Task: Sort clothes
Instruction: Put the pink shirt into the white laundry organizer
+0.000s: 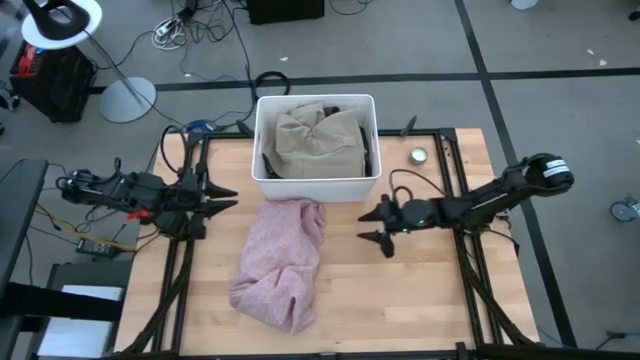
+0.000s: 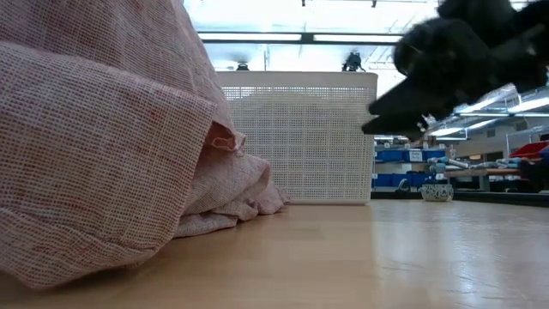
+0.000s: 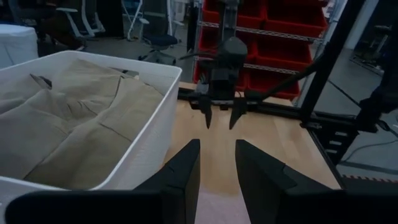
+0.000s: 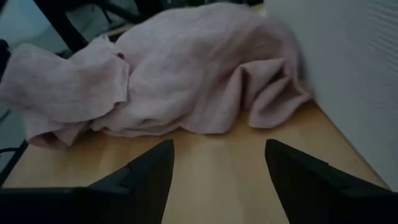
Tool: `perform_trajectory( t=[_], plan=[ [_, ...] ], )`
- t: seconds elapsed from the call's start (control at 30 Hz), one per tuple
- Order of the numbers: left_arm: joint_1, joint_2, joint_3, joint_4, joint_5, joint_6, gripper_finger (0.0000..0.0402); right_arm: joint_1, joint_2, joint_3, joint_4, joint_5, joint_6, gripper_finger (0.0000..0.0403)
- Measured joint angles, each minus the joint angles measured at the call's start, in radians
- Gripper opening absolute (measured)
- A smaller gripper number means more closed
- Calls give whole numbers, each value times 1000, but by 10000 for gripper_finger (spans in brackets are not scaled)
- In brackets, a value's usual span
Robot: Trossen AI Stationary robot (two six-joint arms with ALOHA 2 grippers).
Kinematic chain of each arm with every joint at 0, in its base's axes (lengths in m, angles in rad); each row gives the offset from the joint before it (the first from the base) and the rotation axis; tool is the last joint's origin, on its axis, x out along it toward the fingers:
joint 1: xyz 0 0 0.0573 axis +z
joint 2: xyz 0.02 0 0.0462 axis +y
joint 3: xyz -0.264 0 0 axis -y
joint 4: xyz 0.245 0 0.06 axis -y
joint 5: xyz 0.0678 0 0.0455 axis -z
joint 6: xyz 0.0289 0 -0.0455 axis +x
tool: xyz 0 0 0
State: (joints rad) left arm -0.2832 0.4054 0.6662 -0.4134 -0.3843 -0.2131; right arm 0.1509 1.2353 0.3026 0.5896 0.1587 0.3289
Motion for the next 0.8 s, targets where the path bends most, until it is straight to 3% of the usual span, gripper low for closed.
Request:
perform_trajectory(
  t=[0.3,0.5,0.67,0.8],
  plan=[
    [0,71,0,4,-7,-67,106,-67,-174,-238,191,-148,9,254],
    [0,156,0,0,21,-223,106,-90,-264,-284,197,-172,18,252],
    [0,271,0,4,118,-393,106,-102,-324,-293,182,-190,28,254],
    [0,351,0,21,148,-420,106,-102,-343,-293,181,-194,3,252]
  ],
)
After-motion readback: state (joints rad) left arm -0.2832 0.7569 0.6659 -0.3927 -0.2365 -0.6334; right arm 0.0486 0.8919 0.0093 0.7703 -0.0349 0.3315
